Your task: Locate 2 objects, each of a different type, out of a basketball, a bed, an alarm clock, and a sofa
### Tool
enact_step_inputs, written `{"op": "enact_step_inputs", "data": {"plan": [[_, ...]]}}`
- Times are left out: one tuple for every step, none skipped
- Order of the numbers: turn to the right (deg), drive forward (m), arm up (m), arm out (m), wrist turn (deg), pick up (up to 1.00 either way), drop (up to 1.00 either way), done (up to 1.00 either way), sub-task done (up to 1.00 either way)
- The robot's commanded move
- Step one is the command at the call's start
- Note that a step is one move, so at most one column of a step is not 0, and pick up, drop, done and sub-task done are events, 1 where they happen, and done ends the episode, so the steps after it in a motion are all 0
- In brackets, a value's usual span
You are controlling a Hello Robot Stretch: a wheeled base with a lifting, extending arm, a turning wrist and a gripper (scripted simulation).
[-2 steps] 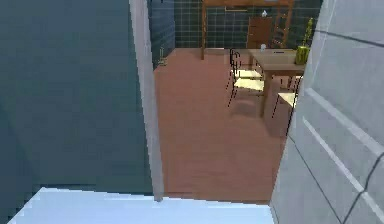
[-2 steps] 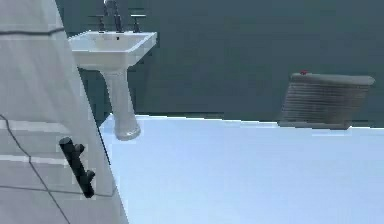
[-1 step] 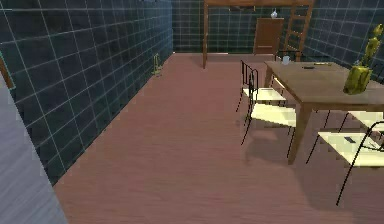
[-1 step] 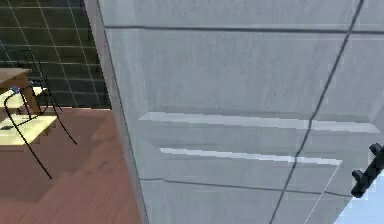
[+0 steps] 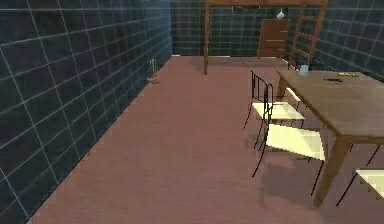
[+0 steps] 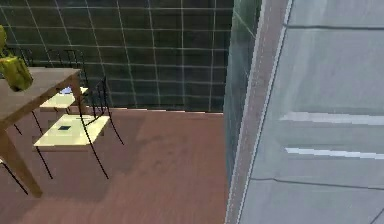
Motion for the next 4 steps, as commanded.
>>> {"op": "enact_step_inputs", "data": {"plan": [[3.0, 0.00, 0.00, 0.00, 0.0, 0.00, 0.00, 0.00, 0.00], [0.0, 1.00, 0.00, 0.00, 0.0, 0.00, 0.00, 0.00, 0.00], [0.0, 1.00, 0.00, 0.00, 0.0, 0.00, 0.00, 0.00, 0.00], [0.0, 1.00, 0.00, 0.00, 0.0, 0.00, 0.00, 0.00, 0.00]]}}
